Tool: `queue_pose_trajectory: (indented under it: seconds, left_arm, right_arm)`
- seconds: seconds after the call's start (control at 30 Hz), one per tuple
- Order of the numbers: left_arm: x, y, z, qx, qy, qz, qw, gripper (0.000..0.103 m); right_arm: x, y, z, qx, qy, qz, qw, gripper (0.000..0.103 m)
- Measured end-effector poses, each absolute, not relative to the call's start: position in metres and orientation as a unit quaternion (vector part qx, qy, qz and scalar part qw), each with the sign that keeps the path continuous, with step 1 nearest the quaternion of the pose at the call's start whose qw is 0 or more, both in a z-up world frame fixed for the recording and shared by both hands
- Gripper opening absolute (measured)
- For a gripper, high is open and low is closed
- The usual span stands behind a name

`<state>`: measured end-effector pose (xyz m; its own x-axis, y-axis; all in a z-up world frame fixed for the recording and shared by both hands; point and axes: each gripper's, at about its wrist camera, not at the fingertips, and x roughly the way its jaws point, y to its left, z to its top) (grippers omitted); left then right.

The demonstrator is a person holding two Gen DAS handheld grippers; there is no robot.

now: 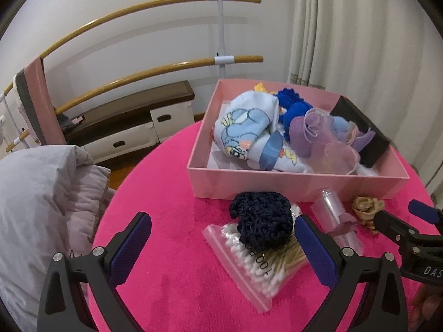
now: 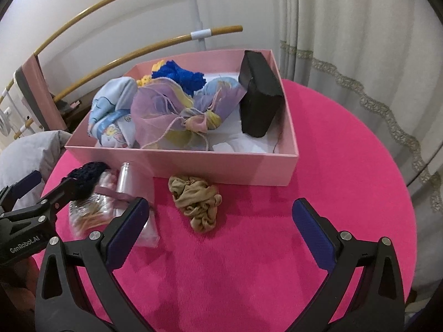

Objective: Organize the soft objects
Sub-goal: 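Grasp the tan scrunchie with the right gripper, then grasp the navy knit scrunchie with the left gripper while the right gripper holds the tan scrunchie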

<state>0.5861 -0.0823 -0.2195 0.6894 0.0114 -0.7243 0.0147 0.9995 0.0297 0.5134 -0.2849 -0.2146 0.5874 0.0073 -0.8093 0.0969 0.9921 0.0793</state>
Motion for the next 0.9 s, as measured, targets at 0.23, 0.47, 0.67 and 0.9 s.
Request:
queue_pose_trajectory:
  seconds: [0.23, 0.47, 0.67, 0.9]
  left_arm:
    - [0.609, -0.085, -0.241, 0.010, 0.409, -0.027, 0.912, 0.084]
    - [0.619, -0.086, -0.244, -0.005, 0.420, -0.065, 0.905, 0.033]
    - [0.614, -0.080, -0.239, -0.013, 0.414, -0.067, 0.908, 0.015]
    - [0.586, -0.077, -0.220, -0.006, 0.395, -0.057, 0.917, 0.015]
  right_arm:
    - [0.528, -0.279, -0.227, 0.050, 0.467, -0.016, 0.883, 0.090]
    - [0.530, -0.268, -0.236, 0.027, 0.475, -0.011, 0.880, 0.051]
    - [0.523, -0.274, -0.232, 0.035, 0.470, -0.011, 0.882, 0.024]
    - [0.510, -0.276, -0.217, 0.038, 0.454, -0.014, 0.890, 0.023]
